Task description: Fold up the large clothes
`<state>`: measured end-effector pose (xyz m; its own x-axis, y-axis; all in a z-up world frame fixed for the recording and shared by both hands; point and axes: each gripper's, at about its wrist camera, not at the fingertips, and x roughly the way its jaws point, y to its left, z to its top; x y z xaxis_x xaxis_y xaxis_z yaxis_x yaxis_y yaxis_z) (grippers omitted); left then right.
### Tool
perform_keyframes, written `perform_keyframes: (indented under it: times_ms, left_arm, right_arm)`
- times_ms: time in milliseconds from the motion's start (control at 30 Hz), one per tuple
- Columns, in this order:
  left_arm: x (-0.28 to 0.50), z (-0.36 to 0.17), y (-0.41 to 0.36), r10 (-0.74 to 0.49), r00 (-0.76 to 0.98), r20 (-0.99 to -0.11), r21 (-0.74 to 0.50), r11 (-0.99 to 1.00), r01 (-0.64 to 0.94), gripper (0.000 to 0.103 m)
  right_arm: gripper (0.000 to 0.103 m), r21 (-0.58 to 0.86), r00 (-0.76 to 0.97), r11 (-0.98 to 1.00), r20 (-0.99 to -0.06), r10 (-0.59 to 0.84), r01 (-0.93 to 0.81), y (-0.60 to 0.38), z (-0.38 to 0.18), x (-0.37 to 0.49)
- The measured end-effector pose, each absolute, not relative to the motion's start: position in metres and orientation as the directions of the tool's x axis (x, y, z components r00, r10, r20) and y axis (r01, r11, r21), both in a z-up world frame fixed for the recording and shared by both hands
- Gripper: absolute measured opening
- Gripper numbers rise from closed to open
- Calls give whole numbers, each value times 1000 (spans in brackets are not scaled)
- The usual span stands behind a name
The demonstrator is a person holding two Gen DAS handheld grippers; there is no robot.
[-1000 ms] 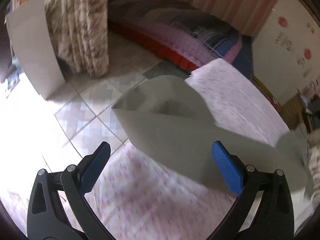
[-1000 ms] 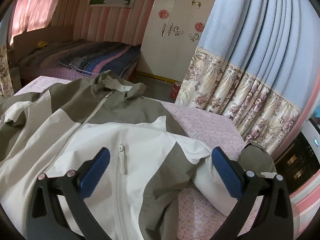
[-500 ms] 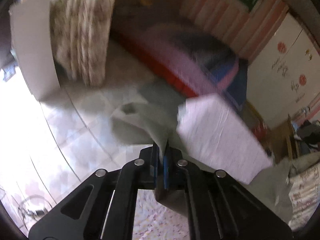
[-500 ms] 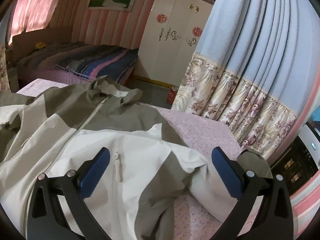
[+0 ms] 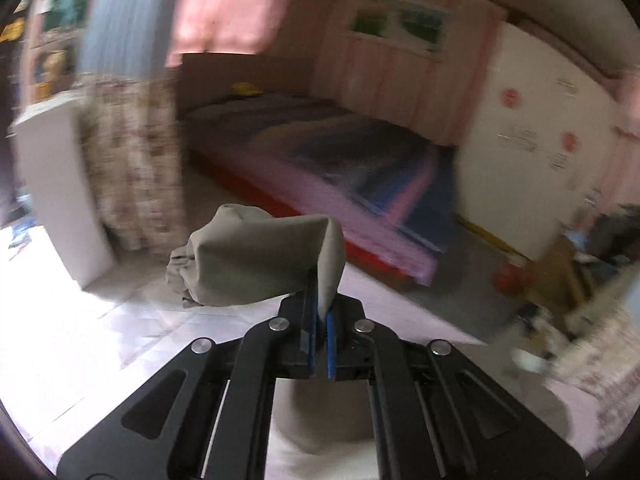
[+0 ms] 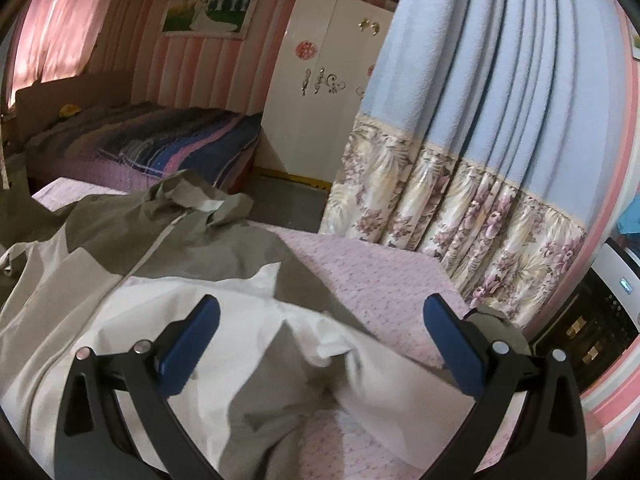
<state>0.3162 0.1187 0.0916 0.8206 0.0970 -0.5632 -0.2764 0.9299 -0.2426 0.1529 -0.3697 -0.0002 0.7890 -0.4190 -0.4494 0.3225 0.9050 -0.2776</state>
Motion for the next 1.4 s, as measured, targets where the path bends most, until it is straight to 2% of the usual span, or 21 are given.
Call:
perform_keyframes:
  times_ms: [133, 167, 233, 300, 333, 367, 400, 467, 567, 667, 733, 833, 933, 1167, 1200, 1233, 1267, 1300, 1367, 1400]
  left_arm:
    - [320, 90, -9, -174, 801, -573, -292, 957, -1, 1]
    - [321, 82, -47, -253, 764, -594, -291, 952, 90, 3]
    - [324, 55, -121, -408, 612, -677, -297, 913, 280, 12]
    - [320, 35, -154, -460, 524, -717, -293, 881, 372, 47]
    - [310, 29, -167, -464, 514, -721, -263, 870, 417, 57]
    - [302, 29, -171, -459, 524, -718, -238, 869, 434, 80]
    - [295, 33, -170, -458, 538, -707, -222, 867, 446, 93]
    - [278, 45, -154, -471, 575, -669, -199, 858, 473, 100]
    - [264, 52, -116, -419, 631, -653, -146, 887, 439, 100]
    - [283, 37, -67, -198, 721, -664, 27, 957, 287, 100]
    - [307, 9, -43, -74, 714, -696, 97, 976, 196, 100]
    - [331, -31, -20, -58, 643, -764, 68, 983, 170, 100]
    - [334, -64, -8, -123, 571, -812, -13, 981, 192, 100]
    - [319, -82, -2, -130, 563, -816, -5, 976, 218, 100]
    - [318, -82, 2, -133, 566, -814, -8, 976, 217, 100]
    - [318, -82, 3, -134, 568, -812, -9, 976, 217, 100]
    - [319, -80, 6, -133, 575, -807, -8, 976, 216, 100]
    - [319, -76, 9, -132, 583, -802, -6, 977, 213, 100]
    - [320, -63, 19, -135, 604, -785, -10, 979, 205, 100]
    - [322, -57, 22, -136, 616, -776, -14, 980, 199, 100]
  right_arm:
    - [102, -226, 795, 909, -443, -415, 349, -392, 5, 147]
    - [102, -212, 795, 911, -444, -413, 354, -397, 5, 147]
    - [102, -184, 788, 914, -464, -404, 361, -407, 3, 148]
    - [102, -170, 778, 919, -491, -392, 355, -412, 0, 149]
    - [102, -168, 777, 922, -498, -384, 348, -412, -1, 148]
    - [102, -172, 779, 925, -500, -379, 340, -412, -3, 147]
    - [102, -177, 780, 925, -499, -379, 336, -412, -3, 147]
    - [102, -207, 775, 921, -499, -388, 329, -408, -5, 149]
    - [102, -195, 777, 934, -519, -357, 299, -400, -3, 158]
    - [102, -94, 798, 969, -553, -241, 227, -391, 1, 176]
    - [102, -47, 801, 988, -580, -148, 148, -378, 3, 200]
    - [102, -66, 777, 996, -622, -93, 66, -355, 1, 251]
    - [101, -105, 717, 994, -694, -72, -1, -335, -8, 316]
    - [99, -129, 495, 990, -865, -81, -64, -312, -64, 435]
    - [76, -97, 452, 992, -891, -48, -87, -309, -75, 441]
    - [40, -67, 420, 992, -907, -17, -104, -309, -82, 444]
    - [37, -37, 406, 993, -914, 14, -116, -308, -86, 442]
    - [29, -24, 433, 991, -900, 36, -131, -306, -82, 437]
    - [26, -12, 496, 987, -866, 69, -157, -306, -65, 424]
    - [26, -7, 577, 986, -812, 91, -166, -310, -42, 411]
